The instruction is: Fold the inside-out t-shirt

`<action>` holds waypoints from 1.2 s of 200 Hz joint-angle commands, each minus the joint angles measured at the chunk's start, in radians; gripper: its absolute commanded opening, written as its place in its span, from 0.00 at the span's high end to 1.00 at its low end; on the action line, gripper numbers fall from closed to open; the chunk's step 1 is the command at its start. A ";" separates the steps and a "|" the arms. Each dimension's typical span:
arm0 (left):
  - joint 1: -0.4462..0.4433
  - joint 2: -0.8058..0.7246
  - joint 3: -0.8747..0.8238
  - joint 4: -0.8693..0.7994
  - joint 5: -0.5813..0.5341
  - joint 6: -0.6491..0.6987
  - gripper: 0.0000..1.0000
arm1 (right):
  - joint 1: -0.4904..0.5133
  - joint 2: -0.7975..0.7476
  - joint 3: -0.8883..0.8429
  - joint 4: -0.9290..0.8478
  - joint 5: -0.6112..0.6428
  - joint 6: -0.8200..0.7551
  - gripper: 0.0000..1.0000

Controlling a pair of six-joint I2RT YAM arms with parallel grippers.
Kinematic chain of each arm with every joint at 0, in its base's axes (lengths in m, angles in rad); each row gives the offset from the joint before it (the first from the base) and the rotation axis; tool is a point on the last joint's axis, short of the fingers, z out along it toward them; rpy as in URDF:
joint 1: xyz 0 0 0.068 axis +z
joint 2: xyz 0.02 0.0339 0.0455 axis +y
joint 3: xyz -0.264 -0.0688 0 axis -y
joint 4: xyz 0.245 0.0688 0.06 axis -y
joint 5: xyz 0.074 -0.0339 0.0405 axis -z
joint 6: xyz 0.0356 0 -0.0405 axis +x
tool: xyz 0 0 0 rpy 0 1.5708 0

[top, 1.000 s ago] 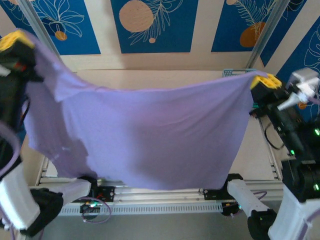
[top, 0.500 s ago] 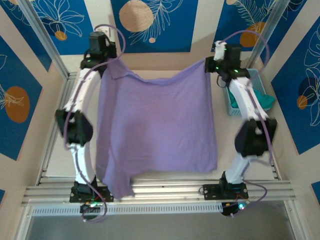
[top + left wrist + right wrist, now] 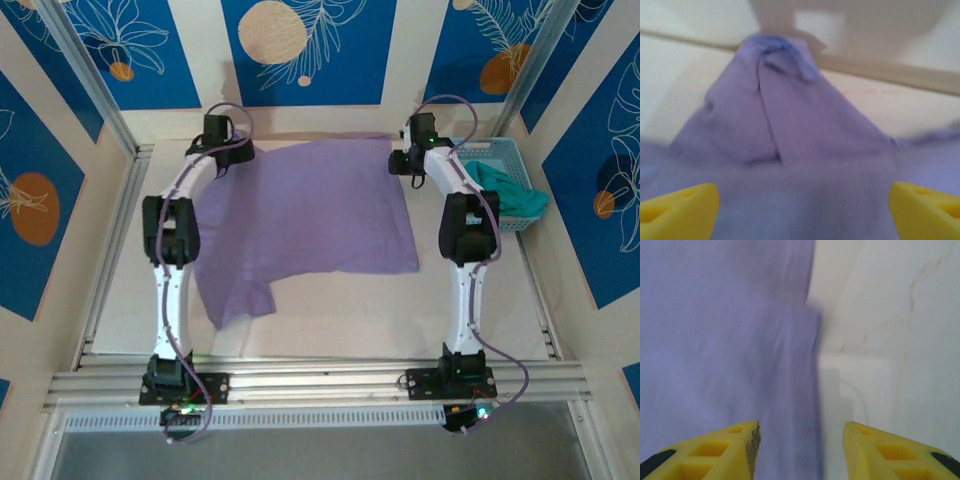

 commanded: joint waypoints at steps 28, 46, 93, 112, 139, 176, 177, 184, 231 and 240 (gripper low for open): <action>-0.007 -0.586 -0.757 0.276 0.202 -0.262 0.13 | 0.067 -0.433 -0.547 -0.004 -0.001 0.166 0.51; -0.027 -0.752 -0.980 0.266 0.190 -0.283 0.13 | 0.034 -0.528 -0.691 -0.032 -0.024 0.240 0.51; -0.031 -1.122 -1.302 0.079 0.112 -0.266 0.13 | -0.055 -0.597 -0.925 -0.066 -0.074 0.319 0.50; -0.032 -1.199 -1.348 -0.003 0.100 -0.255 0.12 | -0.050 -0.590 -0.961 -0.062 -0.117 0.341 0.51; -0.031 -1.259 -1.392 -0.082 0.082 -0.250 0.12 | -0.045 -0.625 -1.020 -0.056 -0.154 0.352 0.51; -0.031 -1.353 -1.468 -0.144 0.034 -0.284 0.13 | -0.058 -0.631 -1.029 -0.049 -0.167 0.358 0.54; -0.032 -1.355 -1.470 -0.148 0.033 -0.285 0.13 | -0.058 -0.629 -1.029 -0.050 -0.168 0.357 0.54; -0.035 -1.366 -1.477 -0.169 0.028 -0.294 0.13 | -0.061 -0.619 -1.025 -0.052 -0.176 0.354 0.57; -0.088 -1.457 -1.555 -0.292 0.022 -0.385 0.20 | -0.103 -0.639 -1.038 -0.024 -0.171 0.339 0.92; -0.108 -1.481 -1.574 -0.310 0.028 -0.407 0.24 | -0.113 -0.655 -1.040 -0.023 -0.166 0.337 0.94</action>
